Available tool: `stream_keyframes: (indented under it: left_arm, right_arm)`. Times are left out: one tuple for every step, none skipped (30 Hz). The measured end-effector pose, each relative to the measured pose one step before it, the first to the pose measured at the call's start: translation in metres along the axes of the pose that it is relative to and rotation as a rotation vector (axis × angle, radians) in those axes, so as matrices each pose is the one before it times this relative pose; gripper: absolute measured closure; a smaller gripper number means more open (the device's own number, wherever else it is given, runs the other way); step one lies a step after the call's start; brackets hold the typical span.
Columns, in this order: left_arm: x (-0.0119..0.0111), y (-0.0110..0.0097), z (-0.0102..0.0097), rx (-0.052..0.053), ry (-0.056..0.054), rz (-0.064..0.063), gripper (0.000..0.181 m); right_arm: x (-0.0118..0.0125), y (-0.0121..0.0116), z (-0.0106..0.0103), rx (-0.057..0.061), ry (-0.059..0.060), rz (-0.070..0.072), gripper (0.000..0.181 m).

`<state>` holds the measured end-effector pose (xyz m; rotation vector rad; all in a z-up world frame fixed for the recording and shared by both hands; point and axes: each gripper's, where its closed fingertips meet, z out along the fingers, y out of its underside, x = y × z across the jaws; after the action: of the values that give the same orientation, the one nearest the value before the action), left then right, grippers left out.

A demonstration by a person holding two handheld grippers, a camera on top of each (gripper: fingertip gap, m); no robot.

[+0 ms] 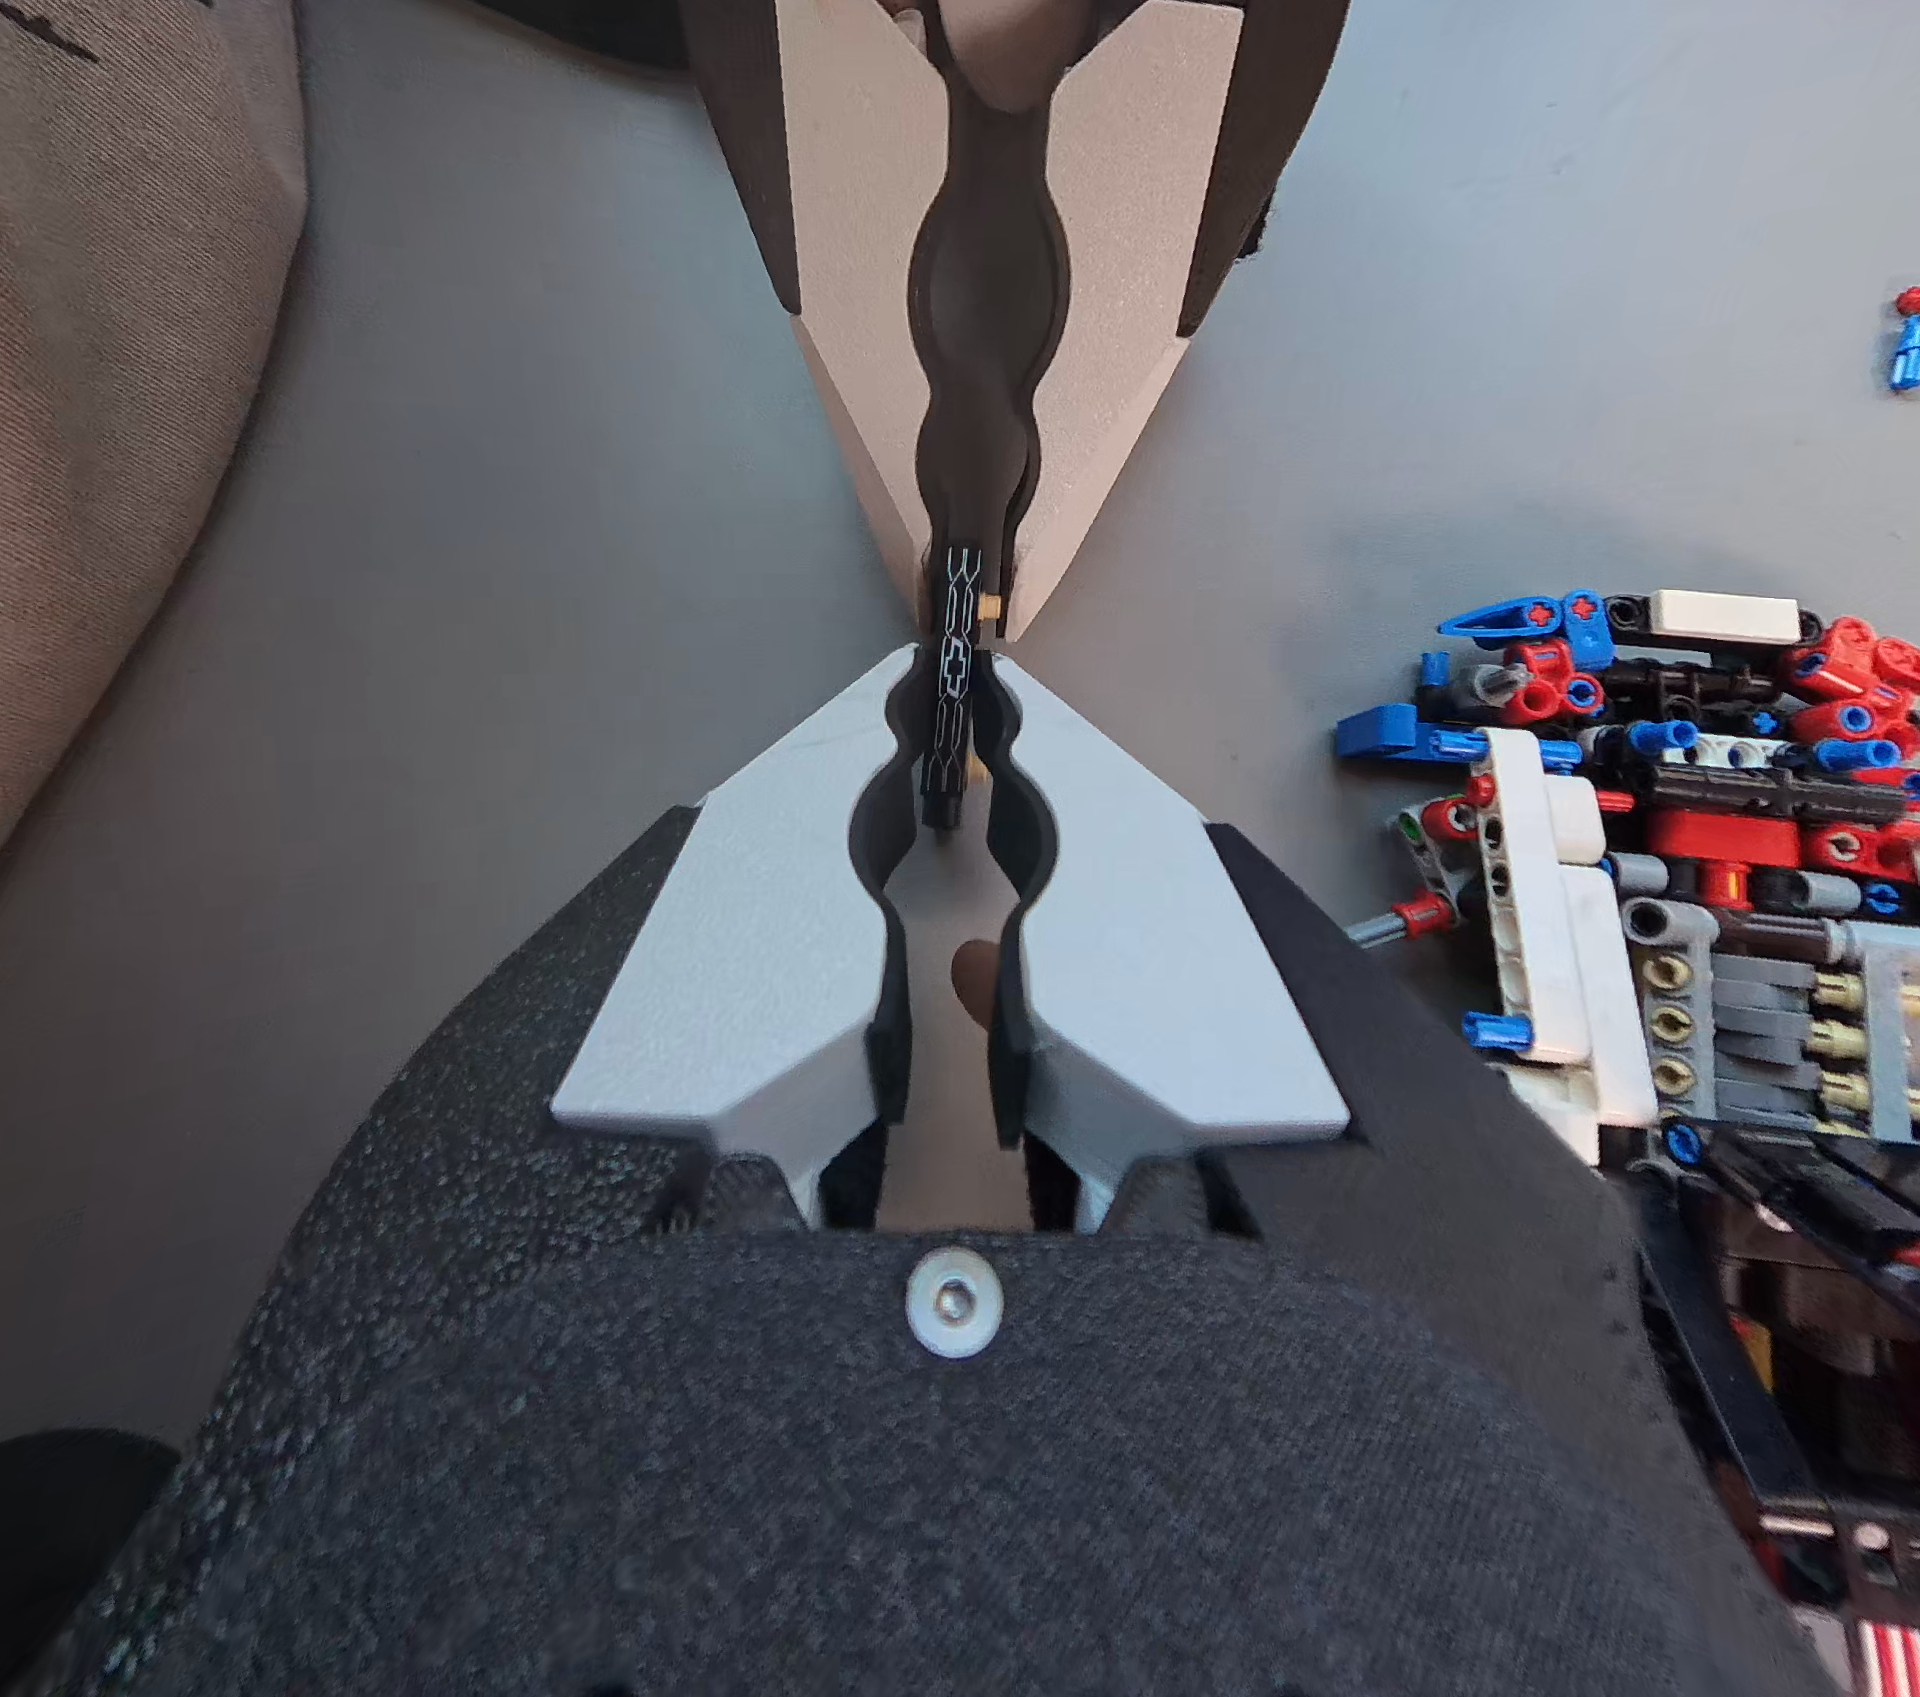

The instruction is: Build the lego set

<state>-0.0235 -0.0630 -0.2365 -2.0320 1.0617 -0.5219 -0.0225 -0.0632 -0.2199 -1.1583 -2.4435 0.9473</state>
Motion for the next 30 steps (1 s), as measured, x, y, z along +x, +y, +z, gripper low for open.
stream_keyframes:
  left_arm:
    - [-0.00006,0.00008,-0.00009,-0.0001,0.0004,-0.0011,0.172]
    - [-0.0001,-0.00003,0.00004,0.0,-0.0004,-0.0007,0.172]
    - [-0.00002,0.0,-0.00001,0.0002,-0.0014,0.0008,0.172]
    - [-0.00008,-0.00005,0.00008,-0.0001,-0.0013,0.0013,0.172]
    - [0.00005,-0.00003,0.00004,0.0,-0.001,0.0013,0.172]
    - [0.0,-0.00002,0.00002,0.0,-0.0006,0.0009,0.172]
    - [0.0,0.00001,-0.00001,0.0001,0.0007,-0.0007,0.172]
    - [-0.00006,-0.00002,0.00001,0.0001,0.0014,-0.0016,0.172]
    - [0.00002,-0.00001,-0.00001,0.0002,0.0007,-0.0008,0.172]
    - [0.00004,-0.00008,-0.00007,0.0002,-0.001,0.0007,0.172]
    - [-0.00005,-0.00001,0.00002,0.0,-0.0027,0.0025,0.172]
    - [-0.00007,0.00009,-0.00014,0.0002,-0.0024,0.0028,0.172]
    - [0.00044,-0.00011,-0.00064,0.0027,0.0013,0.0005,0.171]
    - [0.00107,-0.00088,-0.00126,0.0098,0.0086,-0.0057,0.164]
    - [0.00115,-0.00229,-0.00236,0.0218,0.0119,-0.0152,0.16]
    - [0.00021,-0.00407,-0.00311,0.0332,0.0079,-0.0205,0.159]
    - [-0.00009,-0.00472,-0.00299,0.0343,0.0046,-0.0167,0.159]
    - [-0.00057,-0.0039,-0.00199,0.0246,-0.0031,-0.0075,0.161]
    - [-0.00134,-0.0017,-0.00012,0.0065,-0.0117,0.003,0.164]
    - [-0.00116,0.00081,0.00184,-0.0116,-0.0126,0.0102,0.168]
    - [0.00067,0.00216,0.00285,-0.0191,-0.0019,0.0117,0.17]
    - [0.00148,0.00137,0.00277,-0.0138,0.0036,0.0071,0.173]
    - [0.00069,0.00029,0.00122,-0.0088,0.0022,0.0049,0.175]
    - [0.00008,0.00032,0.00011,-0.0123,0.0032,0.0006,0.175]
    - [0.00017,0.00035,-0.00013,-0.0112,0.0052,-0.0021,0.175]
    - [0.00007,0.0002,0.0001,-0.007,0.0017,0.0031,0.175]
    - [0.00007,0.00028,0.00003,-0.0057,-0.0024,0.011,0.175]
    - [0.00004,0.00018,0.00001,-0.0073,-0.0039,0.0129,0.175]
    - [0.00008,0.00013,0.00005,-0.0089,-0.0027,0.0088,0.175]
    - [0.00018,0.00001,0.00028,-0.0083,0.0003,0.0045,0.175]
  right_arm:
    - [0.00004,0.00012,-0.00011,-0.0041,0.006,-0.0053,0.176]
    - [0.0,0.0003,-0.00013,-0.0047,0.0067,-0.0023,0.176]
    - [0.00011,0.00115,0.00013,-0.0062,0.0081,-0.0037,0.176]
    - [-0.00001,-0.00001,0.00003,-0.0004,0.0053,0.0025,0.176]
    - [0.00008,-0.00001,0.00014,-0.0025,0.0058,-0.0025,0.176]
    - [0.00007,0.00004,0.00006,-0.0074,0.0048,-0.0022,0.176]
    - [0.00008,0.00014,0.00021,-0.0099,0.0028,0.0002,0.176]
    - [0.00007,0.00027,0.00012,-0.0108,0.0011,0.0041,0.176]
    - [0.0,0.0001,0.00014,-0.0114,0.0014,0.001,0.176]
    - [0.00002,0.00008,0.0001,-0.0109,0.0036,-0.0068,0.176]
    - [0.00005,0.00007,0.00024,-0.0085,0.0042,-0.0057,0.176]
    - [-0.00003,0.00003,0.00005,-0.0027,0.0029,-0.0036,0.176]
    - [-0.00021,0.00004,0.0001,0.0034,0.0002,0.003,0.176]
    - [-0.0001,0.00007,-0.00005,0.007,-0.0001,0.0081,0.176]
    - [0.00001,-0.00003,0.00003,0.0061,0.0046,0.0043,0.176]
    - [0.00002,-0.00006,0.00003,0.0028,0.0085,0.0001,0.176]
    - [0.00006,-0.00005,-0.00003,0.0001,0.0105,-0.0033,0.176]
    - [-0.00005,-0.00011,0.00012,-0.0001,0.0111,-0.004,0.176]
    - [-0.00011,-0.00023,0.00005,0.0014,0.0076,0.0005,0.176]
    - [-0.00015,-0.00014,0.00015,0.0039,0.0053,0.0012,0.176]
    - [0.00008,-0.00002,0.0,0.0025,0.0045,0.0003,0.176]
    - [0.00003,-0.0001,0.00006,0.0019,0.0051,-0.0013,0.176]
    - [0.00006,-0.00022,0.00002,0.0013,0.007,-0.0031,0.176]
    - [-0.00007,-0.00011,0.00005,0.0011,0.0077,-0.0021,0.176]
    - [0.00032,-0.00018,0.00017,0.003,0.0092,0.0009,0.176]
    - [0.00021,-0.00008,-0.00003,0.0065,0.0079,0.0045,0.176]
    - [0.00016,-0.00024,0.00005,0.0111,0.0068,0.0084,0.176]
    - [0.00003,-0.0002,-0.00008,0.0161,0.005,0.0122,0.176]
    - [-0.00001,-0.00012,-0.00047,0.0195,0.0016,0.0139,0.176]
    - [-0.00043,0.0,-0.00122,0.0186,-0.0044,0.0217,0.176]
